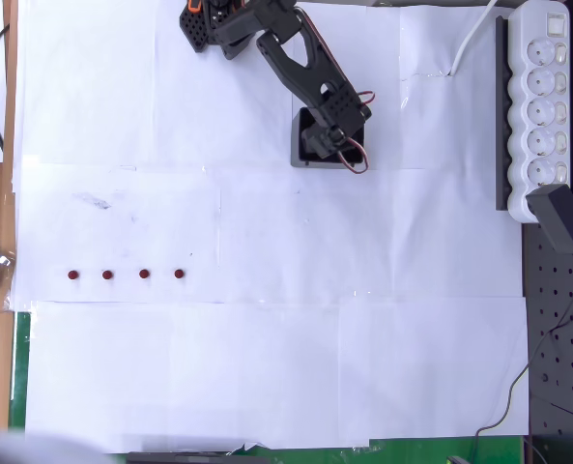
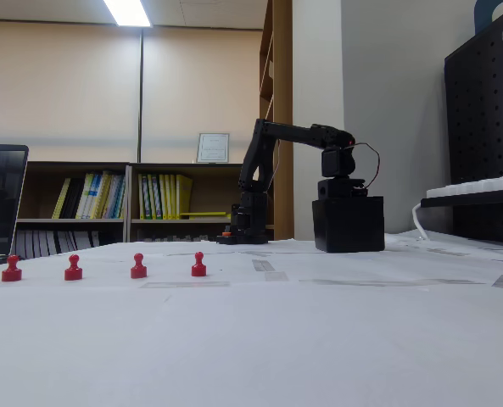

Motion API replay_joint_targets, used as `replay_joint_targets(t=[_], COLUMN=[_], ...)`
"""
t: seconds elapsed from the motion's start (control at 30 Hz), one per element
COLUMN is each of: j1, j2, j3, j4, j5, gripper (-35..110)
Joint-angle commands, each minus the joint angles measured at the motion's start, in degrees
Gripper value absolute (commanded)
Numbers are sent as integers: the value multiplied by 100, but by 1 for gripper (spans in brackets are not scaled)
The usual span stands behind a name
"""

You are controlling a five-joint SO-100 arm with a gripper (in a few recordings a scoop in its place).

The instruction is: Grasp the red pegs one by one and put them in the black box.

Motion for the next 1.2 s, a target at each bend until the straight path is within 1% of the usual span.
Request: replay_joint_targets(t=[0.0, 0.23, 0.33, 0.4, 0.5, 0.6, 0.67, 0.73, 0.9, 0.97, 1.07, 1.17], j1=[18, 501, 1011, 1582, 2742, 3823, 4307, 4553, 4781, 4878, 5019, 5142], j2=[-1310, -2496, -2830, -2988, -2909, -2435, -2039, -1644, -624, -237, 360, 888], j3=[580, 431, -132, -949, -2435, -3595, -4087, -4333, -4482, -4465, -4271, -3885], j4=[211, 536, 220, -624, -2777, -4799, -5915, -6855, -8859, -9448, -10055, -10266], j5=[-70, 387, 686, 1063, 1837, 2725, 3226, 3384, 3182, 3155, 3190, 3155], gripper=[25, 25, 25, 25, 25, 25, 25, 25, 25, 25, 25, 25])
